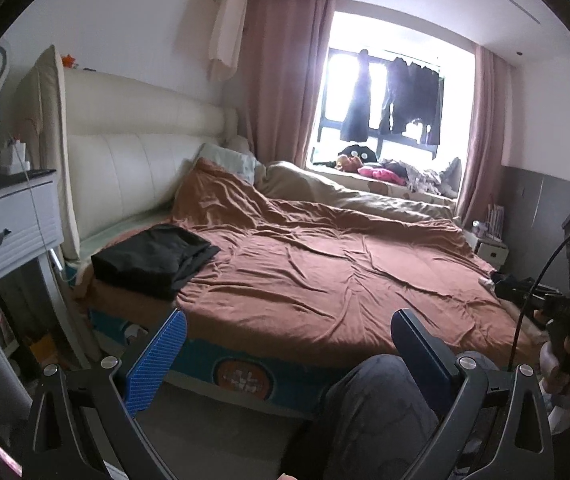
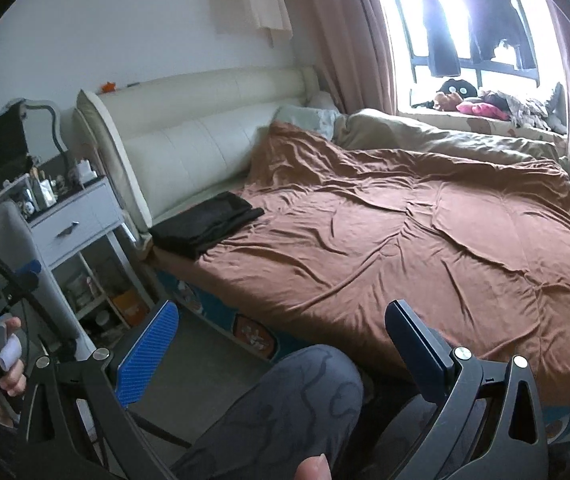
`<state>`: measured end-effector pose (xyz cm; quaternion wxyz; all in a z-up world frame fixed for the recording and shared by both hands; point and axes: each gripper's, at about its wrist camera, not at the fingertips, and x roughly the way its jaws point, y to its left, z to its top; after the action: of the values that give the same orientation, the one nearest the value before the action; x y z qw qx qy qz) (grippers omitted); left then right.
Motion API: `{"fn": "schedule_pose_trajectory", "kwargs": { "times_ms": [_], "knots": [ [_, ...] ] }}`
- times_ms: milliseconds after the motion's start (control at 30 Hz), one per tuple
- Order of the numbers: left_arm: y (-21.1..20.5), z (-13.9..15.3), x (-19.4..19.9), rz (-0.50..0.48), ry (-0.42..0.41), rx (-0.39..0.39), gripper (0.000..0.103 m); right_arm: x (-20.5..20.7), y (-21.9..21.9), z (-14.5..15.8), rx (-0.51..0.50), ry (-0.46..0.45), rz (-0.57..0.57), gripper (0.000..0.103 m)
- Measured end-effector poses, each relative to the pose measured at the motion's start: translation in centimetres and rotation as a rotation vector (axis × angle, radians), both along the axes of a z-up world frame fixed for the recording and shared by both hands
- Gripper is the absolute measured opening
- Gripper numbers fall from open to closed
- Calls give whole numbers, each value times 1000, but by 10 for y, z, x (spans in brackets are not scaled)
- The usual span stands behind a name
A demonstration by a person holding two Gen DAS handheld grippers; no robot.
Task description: Fold large clothes
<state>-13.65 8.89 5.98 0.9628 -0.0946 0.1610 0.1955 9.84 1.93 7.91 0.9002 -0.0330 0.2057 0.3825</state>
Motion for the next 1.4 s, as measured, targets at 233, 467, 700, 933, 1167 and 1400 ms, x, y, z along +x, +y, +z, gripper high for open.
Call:
{"fn": "schedule_pose_trajectory", "kwargs": {
  "times_ms": [233, 467, 700, 933, 1167, 1400],
  "knots": [
    [-25, -16, -12, 21, -9, 34, 103, -11, -23, -24, -2, 18, -15, 103],
    [-43, -33, -13, 24, 26, 68, 103, -16, -41, -40, 19, 41, -42, 103],
    [-39, -47, -16, 30, 24, 35, 103, -18, -49, -46, 32, 42, -58, 103],
    [-34, -46, -16, 56, 29, 21, 102, -24, -53, -52, 46, 38, -53, 103],
    [-38, -49, -15, 60, 31, 24, 102, -25, -56, -56, 55, 46, -50, 103],
    [-39, -50, -18, 61, 25, 22, 102, -24, -58, -57, 56, 47, -44, 103]
  ]
}}
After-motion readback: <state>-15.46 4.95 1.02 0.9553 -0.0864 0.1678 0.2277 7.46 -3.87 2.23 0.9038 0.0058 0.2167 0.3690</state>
